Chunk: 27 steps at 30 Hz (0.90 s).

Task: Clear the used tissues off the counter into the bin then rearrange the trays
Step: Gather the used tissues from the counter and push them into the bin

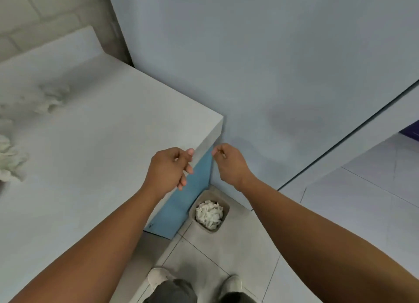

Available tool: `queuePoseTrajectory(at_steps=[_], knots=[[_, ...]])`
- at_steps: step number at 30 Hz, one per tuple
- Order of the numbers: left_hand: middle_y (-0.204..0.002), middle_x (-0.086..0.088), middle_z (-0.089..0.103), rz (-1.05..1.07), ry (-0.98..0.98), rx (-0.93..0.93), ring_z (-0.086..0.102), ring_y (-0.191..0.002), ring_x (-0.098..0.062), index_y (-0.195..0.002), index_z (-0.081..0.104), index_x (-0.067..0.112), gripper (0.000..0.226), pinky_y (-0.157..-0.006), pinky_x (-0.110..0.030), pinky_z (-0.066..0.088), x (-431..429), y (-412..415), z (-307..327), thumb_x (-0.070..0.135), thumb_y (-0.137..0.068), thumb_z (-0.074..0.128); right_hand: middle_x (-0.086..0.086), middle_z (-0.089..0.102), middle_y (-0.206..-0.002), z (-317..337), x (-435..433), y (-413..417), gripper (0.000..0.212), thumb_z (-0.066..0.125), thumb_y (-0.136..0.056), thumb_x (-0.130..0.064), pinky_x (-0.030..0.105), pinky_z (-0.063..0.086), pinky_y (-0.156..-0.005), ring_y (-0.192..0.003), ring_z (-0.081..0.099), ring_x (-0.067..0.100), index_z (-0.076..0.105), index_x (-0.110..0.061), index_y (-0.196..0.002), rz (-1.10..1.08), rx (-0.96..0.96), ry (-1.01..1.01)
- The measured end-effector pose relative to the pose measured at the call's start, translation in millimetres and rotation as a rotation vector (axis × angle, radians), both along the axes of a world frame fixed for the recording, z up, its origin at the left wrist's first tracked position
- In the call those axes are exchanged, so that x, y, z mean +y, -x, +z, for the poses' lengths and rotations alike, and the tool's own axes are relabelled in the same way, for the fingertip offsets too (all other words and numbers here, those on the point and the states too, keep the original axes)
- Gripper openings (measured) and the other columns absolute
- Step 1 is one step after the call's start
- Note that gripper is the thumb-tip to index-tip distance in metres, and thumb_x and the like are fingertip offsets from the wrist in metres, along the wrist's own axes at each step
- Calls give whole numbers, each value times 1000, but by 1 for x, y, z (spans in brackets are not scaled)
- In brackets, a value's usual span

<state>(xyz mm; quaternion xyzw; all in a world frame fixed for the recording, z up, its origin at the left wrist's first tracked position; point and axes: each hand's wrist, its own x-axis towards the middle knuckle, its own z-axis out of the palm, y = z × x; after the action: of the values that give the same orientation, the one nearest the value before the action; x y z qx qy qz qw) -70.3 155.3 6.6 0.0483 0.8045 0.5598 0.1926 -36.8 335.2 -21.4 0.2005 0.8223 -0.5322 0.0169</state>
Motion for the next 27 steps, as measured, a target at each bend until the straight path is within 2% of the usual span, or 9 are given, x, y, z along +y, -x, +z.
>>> queuePoseTrajectory(at_steps=[3,7,8,10,12,14,17,21,27], knots=[[-53,-10,61,-38,80,-92,48,-36,-20,-69,59,7,59,-35,-23,35,29,-21,-25,60,-93,52,-10,59,-80,-36,23,-23,10,52,-95,-15,17,40,-60,-68,52,5,59,-20,-91,-88,-6,-26],[-41,-2,44,-3,184,-121,40,-32,-11,-56,47,9,71,-39,-20,31,66,-41,-85,69,-93,35,-2,64,-84,-100,51,-47,13,51,-97,-13,5,38,-52,-67,54,4,59,-19,-89,-156,-105,-39],[-41,1,40,-1,201,-108,37,-34,-9,-54,43,11,70,-42,-23,31,72,-44,-104,68,-93,35,3,66,-84,-118,57,-51,15,47,-98,-12,9,43,-52,-64,57,10,58,-19,-90,-182,-137,-29],[-39,6,34,-23,238,-111,34,-39,-10,-45,34,16,69,-49,-28,30,80,-48,-142,64,-94,40,14,66,-82,-153,66,-54,20,40,-99,-12,32,56,-50,-56,60,23,58,-18,-93,-268,-189,33],[-39,-1,36,-63,318,-136,40,-45,-22,-43,34,12,73,-52,-34,32,84,-50,-178,63,-94,45,18,63,-80,-190,70,-56,20,39,-99,-16,46,57,-46,-53,61,28,58,-18,-94,-337,-229,48],[-61,-18,52,-110,423,-197,54,-67,-40,-57,40,3,71,-64,-44,45,87,-49,-213,64,-93,45,15,64,-79,-228,71,-54,23,38,-98,-25,50,57,-51,-59,63,31,59,-15,-94,-330,-244,-30],[-93,-21,64,-208,590,-305,61,-93,-42,-68,49,2,71,-82,-43,50,87,-45,-278,68,-93,39,13,65,-79,-284,70,-53,36,38,-101,-32,45,54,-67,-70,62,34,61,-7,-88,-257,-284,-121],[-105,-29,65,-212,721,-295,60,-98,-42,-80,58,6,58,-86,-45,48,80,-41,-368,54,-101,33,-1,44,-59,-355,67,-61,44,41,-102,-31,30,32,-62,-67,46,27,39,-20,-59,-166,-369,-172],[-110,-28,64,-140,694,-323,59,-102,-40,-103,64,-3,59,-87,-40,46,77,-29,-465,45,-104,31,2,43,-58,-444,62,-79,50,36,-103,-35,33,37,-63,-68,48,29,36,-20,-55,-147,-468,-173]])
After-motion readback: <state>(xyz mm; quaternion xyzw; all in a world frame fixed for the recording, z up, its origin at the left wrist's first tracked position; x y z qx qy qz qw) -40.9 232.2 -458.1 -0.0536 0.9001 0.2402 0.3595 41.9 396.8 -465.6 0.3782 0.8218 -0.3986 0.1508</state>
